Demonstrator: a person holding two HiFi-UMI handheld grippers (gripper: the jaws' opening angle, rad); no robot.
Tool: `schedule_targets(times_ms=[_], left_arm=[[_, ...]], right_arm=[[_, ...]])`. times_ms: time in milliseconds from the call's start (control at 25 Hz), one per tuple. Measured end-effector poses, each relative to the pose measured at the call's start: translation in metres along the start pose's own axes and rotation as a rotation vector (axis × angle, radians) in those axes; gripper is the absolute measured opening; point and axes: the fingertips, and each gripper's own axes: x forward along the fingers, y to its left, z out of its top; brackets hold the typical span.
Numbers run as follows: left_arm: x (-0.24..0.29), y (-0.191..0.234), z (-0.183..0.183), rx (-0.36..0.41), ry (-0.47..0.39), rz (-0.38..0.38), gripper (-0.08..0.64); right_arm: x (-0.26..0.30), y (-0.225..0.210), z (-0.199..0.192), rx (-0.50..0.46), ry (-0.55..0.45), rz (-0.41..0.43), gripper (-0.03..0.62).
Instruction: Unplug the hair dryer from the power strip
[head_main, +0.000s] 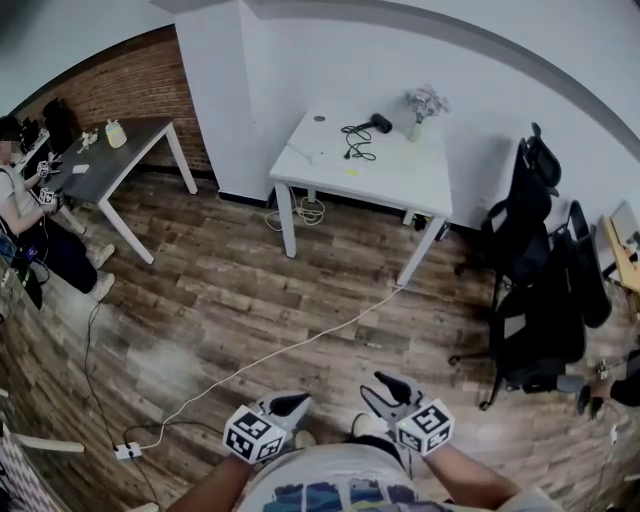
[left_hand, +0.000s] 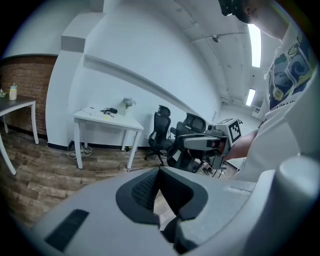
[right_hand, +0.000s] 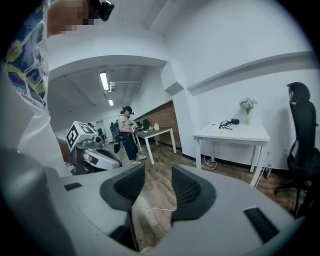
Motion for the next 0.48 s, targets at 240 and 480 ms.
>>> schedule_targets(times_ms=[240, 480], left_arm=[[-0.01, 0.016, -0.009, 0.002, 0.012, -0.035, 0.003], [0.008, 0.041, -0.003, -0.021, 0.016, -0.047, 0.003]], right_arm=[[0.013, 0.004, -0.003, 0.048, 0.009, -0.086, 0.202], [0.03, -0.018, 0.002, 0.047, 0.03, -0.098, 0.198]])
